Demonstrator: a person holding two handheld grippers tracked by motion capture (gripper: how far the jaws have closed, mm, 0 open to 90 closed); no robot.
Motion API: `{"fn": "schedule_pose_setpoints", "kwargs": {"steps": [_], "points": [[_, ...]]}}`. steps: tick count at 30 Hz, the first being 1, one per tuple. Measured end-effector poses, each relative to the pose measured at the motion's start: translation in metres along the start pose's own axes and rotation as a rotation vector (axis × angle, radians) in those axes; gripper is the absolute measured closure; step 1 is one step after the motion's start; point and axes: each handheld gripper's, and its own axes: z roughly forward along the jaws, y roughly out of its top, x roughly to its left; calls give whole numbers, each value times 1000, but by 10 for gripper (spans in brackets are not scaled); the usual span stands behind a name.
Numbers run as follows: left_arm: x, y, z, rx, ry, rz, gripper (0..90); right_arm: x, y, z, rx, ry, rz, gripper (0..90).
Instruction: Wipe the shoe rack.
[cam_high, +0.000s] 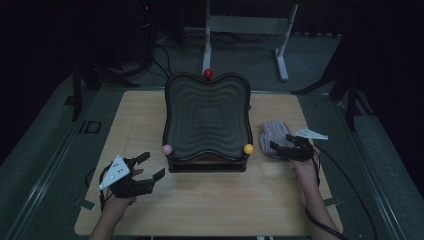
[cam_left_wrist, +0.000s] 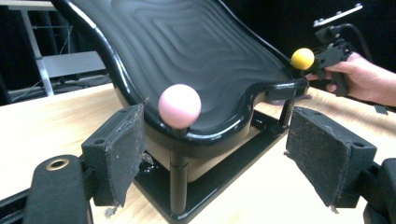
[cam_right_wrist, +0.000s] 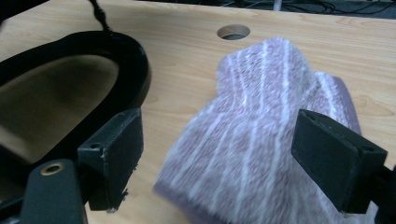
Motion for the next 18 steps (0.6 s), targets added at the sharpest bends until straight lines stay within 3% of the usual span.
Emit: {"fn": "schedule_pose_setpoints", "kwargs": {"steps": [6,10,18], "points": [[2,-10,-6,26,1,1,195,9,-12,-13,1,11,-16,165],[5,-16,-8,46,26,-8,195,13,-23,-21,3,23,-12,150],[11,-28,-13,71,54,-11,195,24,-38,-35,49,22,-28,125]]}}
